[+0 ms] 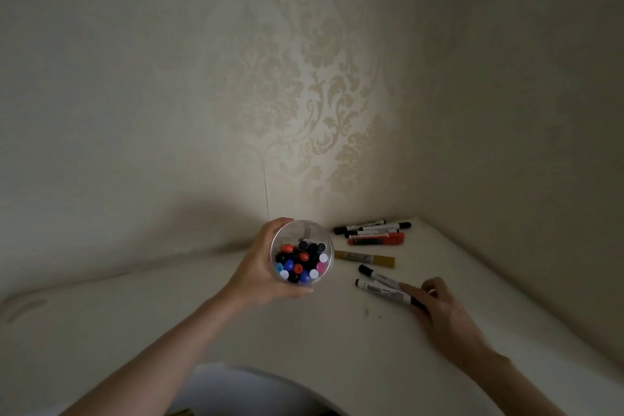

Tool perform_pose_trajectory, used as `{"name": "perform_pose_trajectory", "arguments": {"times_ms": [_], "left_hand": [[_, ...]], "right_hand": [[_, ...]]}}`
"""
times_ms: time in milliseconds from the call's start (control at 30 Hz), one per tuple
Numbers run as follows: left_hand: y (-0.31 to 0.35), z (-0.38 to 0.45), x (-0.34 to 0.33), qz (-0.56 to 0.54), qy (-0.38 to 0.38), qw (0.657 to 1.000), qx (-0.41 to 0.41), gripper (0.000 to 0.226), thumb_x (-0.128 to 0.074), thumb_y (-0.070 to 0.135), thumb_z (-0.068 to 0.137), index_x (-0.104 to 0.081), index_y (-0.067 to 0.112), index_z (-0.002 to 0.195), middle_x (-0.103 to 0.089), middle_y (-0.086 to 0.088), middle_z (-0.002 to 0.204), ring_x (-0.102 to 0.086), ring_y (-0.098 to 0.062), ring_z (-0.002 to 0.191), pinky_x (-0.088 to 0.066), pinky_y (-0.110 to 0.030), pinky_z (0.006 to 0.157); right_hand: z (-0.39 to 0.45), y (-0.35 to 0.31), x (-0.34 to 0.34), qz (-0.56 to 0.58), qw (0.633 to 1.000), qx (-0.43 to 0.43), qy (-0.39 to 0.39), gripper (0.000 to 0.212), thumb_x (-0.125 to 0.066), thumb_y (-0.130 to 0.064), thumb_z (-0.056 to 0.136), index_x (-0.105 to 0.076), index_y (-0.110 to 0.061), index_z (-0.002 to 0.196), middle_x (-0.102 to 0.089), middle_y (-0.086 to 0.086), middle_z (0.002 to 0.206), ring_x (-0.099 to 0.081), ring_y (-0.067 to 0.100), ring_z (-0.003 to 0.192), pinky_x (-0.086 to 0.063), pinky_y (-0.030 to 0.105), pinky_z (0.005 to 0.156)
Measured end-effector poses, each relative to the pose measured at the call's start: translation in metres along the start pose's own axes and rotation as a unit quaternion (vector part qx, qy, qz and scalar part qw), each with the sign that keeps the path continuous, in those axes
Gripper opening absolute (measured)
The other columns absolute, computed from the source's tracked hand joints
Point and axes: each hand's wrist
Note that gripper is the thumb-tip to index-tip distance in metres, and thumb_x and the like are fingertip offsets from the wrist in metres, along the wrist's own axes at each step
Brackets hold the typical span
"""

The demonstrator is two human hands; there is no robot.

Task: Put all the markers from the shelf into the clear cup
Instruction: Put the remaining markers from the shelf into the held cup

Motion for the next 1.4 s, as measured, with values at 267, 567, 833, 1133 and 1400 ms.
{"name": "perform_pose_trajectory", "arguments": {"times_ms": [267, 567, 833, 1133, 1400], "left_hand": [[0.002, -0.001, -0.001, 0.0, -0.006, 1.0, -0.001, 0.105, -0.099, 0.021, 0.05, -0.041, 0.04, 0.135, -0.046, 0.019, 0.139, -0.05, -0.002, 0.129, -0.052, -0.032, 0.105], [-0.001, 0.006, -0.003, -0.006, -0.002, 1.0, -0.008, 0.106, -0.1, 0.027, 0.047, -0.042, 0.04, 0.135, -0.048, 0.014, 0.139, -0.052, -0.006, 0.129, -0.052, -0.038, 0.105], [-0.002, 0.002, -0.001, -0.003, 0.002, 1.0, 0.001, 0.106, -0.1, 0.021, 0.05, -0.04, 0.039, 0.136, -0.045, 0.019, 0.139, -0.049, 0.001, 0.128, -0.051, -0.03, 0.105], [0.0, 0.004, -0.003, -0.001, -0.004, 1.0, -0.006, 0.107, -0.1, 0.025, 0.047, -0.041, 0.044, 0.134, -0.046, 0.018, 0.14, -0.051, -0.003, 0.129, -0.053, -0.033, 0.104], [-0.001, 0.006, -0.001, -0.01, 0.005, 1.0, -0.004, 0.103, -0.098, 0.026, 0.049, -0.042, 0.038, 0.134, -0.048, 0.016, 0.137, -0.052, -0.003, 0.126, -0.052, -0.028, 0.102]], "right_hand": [[-0.004, -0.013, 0.013, 0.105, 0.981, 0.007, 0.161, 0.033, -0.069, 0.003, 0.08, -0.069, -0.008, 0.11, -0.054, 0.003, 0.099, -0.057, 0.011, 0.069, -0.047, 0.014, 0.065], [-0.023, -0.051, 0.041, 0.177, 0.946, 0.003, 0.27, 0.029, -0.072, -0.001, 0.077, -0.071, -0.011, 0.104, -0.062, -0.003, 0.097, -0.064, 0.005, 0.074, -0.042, 0.0, 0.072], [-0.044, -0.035, -0.014, 0.089, 0.987, 0.053, 0.125, 0.033, -0.052, -0.026, 0.088, -0.064, -0.015, 0.118, -0.045, 0.001, 0.11, -0.055, 0.014, 0.083, -0.044, 0.021, 0.071], [-0.017, -0.033, 0.006, 0.159, 0.971, -0.014, 0.178, 0.027, -0.079, -0.003, 0.072, -0.073, -0.017, 0.095, -0.066, -0.005, 0.092, -0.064, 0.012, 0.074, -0.05, 0.014, 0.071], [-0.035, -0.109, 0.092, 0.302, 0.902, 0.048, 0.304, 0.022, -0.073, -0.014, 0.076, -0.073, -0.022, 0.096, -0.069, -0.012, 0.102, -0.065, 0.004, 0.089, -0.045, 0.01, 0.075]]}}
Point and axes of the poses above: each hand's wrist, its own z-axis towards the middle knuckle, its own x-axis out of the back of the hand, y = z × x
